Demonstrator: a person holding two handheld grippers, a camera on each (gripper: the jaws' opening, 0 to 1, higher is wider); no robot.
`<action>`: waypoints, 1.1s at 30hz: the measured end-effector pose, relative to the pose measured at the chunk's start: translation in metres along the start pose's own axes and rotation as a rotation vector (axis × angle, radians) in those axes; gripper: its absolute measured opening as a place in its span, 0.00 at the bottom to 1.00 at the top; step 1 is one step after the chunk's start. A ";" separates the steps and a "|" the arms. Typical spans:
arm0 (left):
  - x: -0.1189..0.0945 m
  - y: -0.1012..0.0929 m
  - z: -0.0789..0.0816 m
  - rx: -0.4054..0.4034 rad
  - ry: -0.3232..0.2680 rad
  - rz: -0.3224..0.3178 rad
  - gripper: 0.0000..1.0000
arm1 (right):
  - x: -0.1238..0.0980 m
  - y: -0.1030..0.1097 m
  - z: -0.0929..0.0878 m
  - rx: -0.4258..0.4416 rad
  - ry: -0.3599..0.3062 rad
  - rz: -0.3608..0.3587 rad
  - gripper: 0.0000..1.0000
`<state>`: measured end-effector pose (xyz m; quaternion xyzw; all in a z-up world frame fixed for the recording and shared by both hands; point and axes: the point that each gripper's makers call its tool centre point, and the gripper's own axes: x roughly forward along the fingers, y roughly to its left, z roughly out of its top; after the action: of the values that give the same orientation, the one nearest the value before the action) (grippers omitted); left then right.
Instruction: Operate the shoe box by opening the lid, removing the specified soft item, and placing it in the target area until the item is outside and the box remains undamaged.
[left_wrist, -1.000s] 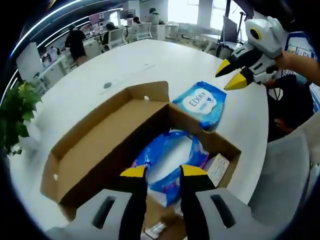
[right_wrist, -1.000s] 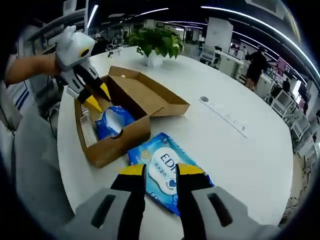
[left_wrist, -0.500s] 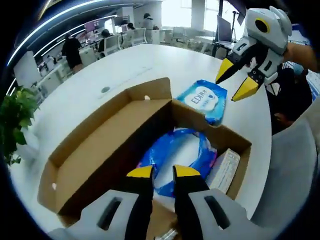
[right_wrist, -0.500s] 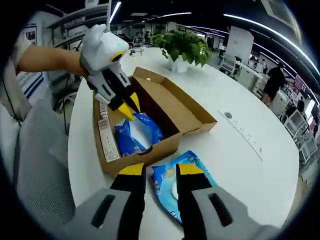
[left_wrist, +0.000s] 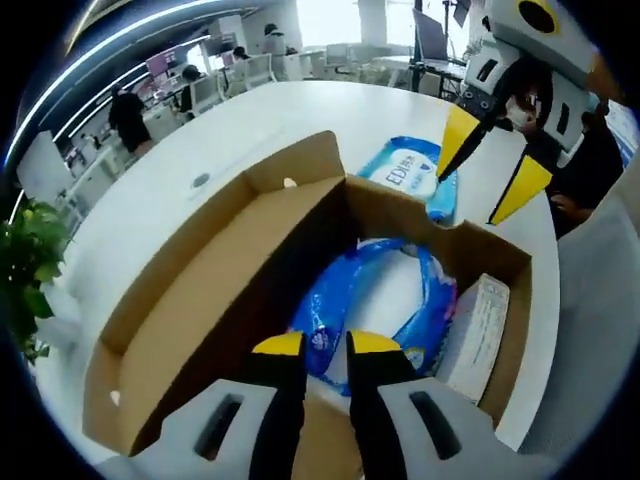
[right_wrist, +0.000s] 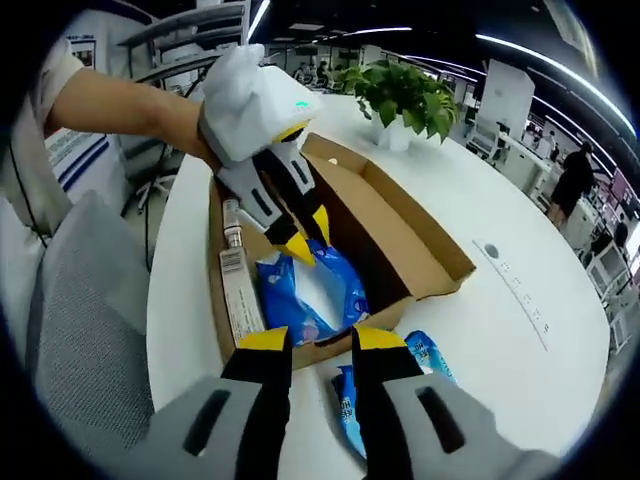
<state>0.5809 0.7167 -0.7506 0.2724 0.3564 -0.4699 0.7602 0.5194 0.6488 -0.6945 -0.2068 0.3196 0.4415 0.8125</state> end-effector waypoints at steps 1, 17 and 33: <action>0.000 0.001 -0.001 0.002 0.002 0.002 0.12 | 0.002 0.001 0.001 -0.006 0.001 0.006 0.21; 0.002 0.005 0.001 -0.038 -0.051 -0.019 0.00 | 0.042 0.012 0.009 -0.037 0.076 0.100 0.21; -0.004 0.004 0.007 -0.063 -0.075 -0.033 0.00 | 0.069 0.021 -0.004 -0.047 0.156 0.131 0.09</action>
<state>0.5848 0.7152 -0.7429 0.2245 0.3470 -0.4809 0.7733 0.5284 0.6972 -0.7467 -0.2385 0.3843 0.4837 0.7493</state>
